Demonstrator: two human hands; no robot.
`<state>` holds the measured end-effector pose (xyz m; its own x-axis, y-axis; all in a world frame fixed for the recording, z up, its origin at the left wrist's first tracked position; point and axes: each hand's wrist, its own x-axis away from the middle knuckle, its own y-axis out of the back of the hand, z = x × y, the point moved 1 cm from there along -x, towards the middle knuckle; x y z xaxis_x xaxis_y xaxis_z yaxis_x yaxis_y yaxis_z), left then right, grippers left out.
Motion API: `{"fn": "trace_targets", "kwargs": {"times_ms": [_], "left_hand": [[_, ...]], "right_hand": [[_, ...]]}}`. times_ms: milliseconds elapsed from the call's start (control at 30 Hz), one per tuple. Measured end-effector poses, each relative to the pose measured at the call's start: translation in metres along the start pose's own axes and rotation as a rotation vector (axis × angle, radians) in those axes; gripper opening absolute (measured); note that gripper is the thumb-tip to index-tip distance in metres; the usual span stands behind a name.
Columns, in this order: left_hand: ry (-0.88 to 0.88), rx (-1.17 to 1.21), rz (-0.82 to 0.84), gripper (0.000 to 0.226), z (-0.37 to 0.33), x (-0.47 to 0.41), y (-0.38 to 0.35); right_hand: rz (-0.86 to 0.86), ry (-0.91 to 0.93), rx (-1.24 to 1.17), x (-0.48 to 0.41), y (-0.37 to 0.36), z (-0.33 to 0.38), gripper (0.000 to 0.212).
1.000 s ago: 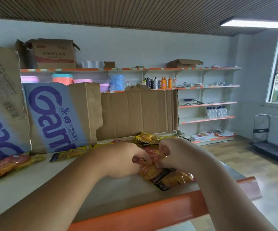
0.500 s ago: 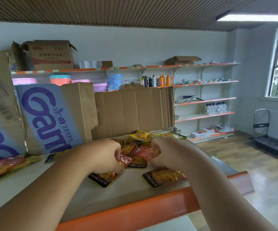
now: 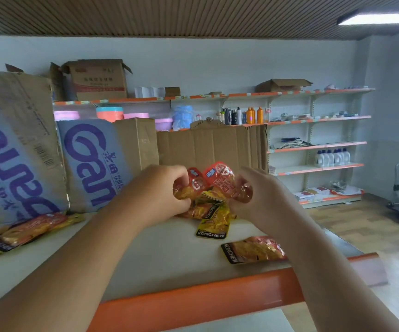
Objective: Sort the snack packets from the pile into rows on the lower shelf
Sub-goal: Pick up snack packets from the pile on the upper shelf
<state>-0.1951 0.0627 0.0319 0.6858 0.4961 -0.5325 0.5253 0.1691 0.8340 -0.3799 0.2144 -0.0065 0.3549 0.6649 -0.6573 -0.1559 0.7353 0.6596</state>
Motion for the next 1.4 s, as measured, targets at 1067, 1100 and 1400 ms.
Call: {"fn": "trace_targets", "kwargs": {"times_ms": [1067, 1100, 1400], "left_hand": [[0.156, -0.243, -0.508, 0.035, 0.277, 0.409, 0.302], [0.178, -0.258, -0.512, 0.035, 0.288, 0.425, 0.311], [0.427, -0.348, -0.525, 0.035, 0.378, 0.550, 0.366]], "right_hand": [[0.096, 0.428, -0.611, 0.084, -0.169, 0.513, 0.040], [0.111, 0.434, -0.637, 0.090, -0.179, 0.533, 0.040], [0.276, 0.503, -0.853, 0.134, -0.269, 0.676, 0.029]]}}
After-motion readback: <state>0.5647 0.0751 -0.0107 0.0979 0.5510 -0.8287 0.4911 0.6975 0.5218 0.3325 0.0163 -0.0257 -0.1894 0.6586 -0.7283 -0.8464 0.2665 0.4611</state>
